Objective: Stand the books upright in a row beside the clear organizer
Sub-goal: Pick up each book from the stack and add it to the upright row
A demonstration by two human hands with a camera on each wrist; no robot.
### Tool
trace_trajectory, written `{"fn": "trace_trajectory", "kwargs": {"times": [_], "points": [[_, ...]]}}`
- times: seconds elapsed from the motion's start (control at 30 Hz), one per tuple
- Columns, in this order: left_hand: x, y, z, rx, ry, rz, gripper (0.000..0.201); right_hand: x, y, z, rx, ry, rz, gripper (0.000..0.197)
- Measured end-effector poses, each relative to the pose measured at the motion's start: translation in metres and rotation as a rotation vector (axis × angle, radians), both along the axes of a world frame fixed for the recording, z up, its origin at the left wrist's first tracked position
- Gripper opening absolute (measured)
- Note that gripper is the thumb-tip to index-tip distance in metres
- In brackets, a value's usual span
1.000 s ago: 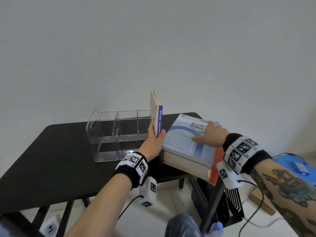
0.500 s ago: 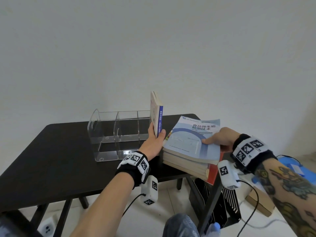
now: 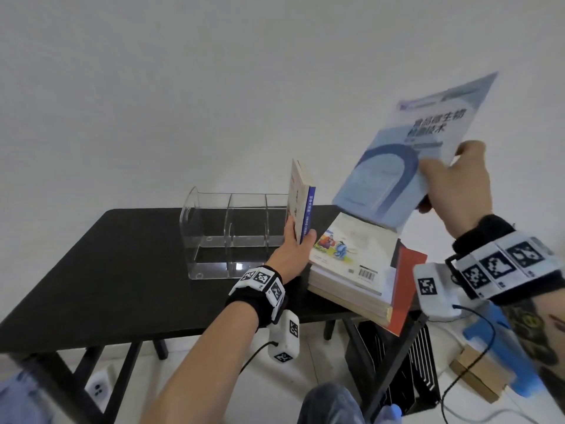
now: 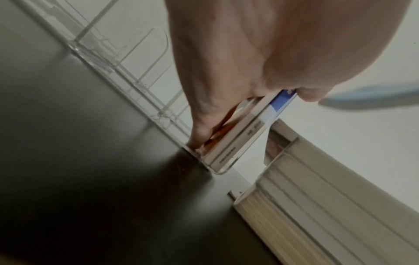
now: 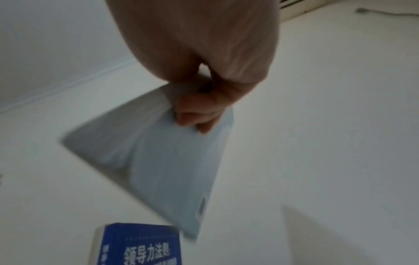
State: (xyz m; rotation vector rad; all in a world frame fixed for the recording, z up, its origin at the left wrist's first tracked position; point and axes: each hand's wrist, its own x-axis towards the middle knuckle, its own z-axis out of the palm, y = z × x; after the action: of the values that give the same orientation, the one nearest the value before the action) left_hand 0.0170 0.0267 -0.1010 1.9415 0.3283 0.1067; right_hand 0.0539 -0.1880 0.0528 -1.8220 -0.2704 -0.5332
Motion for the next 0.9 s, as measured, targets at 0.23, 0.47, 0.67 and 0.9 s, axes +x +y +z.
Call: {"fn": "trace_trajectory", "kwargs": {"times": [0.23, 0.47, 0.67, 0.9], "points": [[-0.002, 0.002, -0.003, 0.051, 0.01, -0.017, 0.086, -0.024, 0.032, 0.032, 0.167, 0.058, 0.342, 0.018], [0.0, 0.002, -0.005, 0.038, 0.014, 0.03, 0.077, -0.043, 0.076, 0.019, -0.111, -0.077, 0.357, 0.016], [0.0, 0.007, -0.013, 0.07, 0.054, 0.02, 0.073, -0.047, 0.11, 0.004, -0.582, -0.163, 0.252, 0.02], [-0.018, 0.011, -0.015, -0.026, 0.005, 0.066, 0.111, -0.036, 0.134, -0.034, -0.794, -0.145, 0.229, 0.016]]}}
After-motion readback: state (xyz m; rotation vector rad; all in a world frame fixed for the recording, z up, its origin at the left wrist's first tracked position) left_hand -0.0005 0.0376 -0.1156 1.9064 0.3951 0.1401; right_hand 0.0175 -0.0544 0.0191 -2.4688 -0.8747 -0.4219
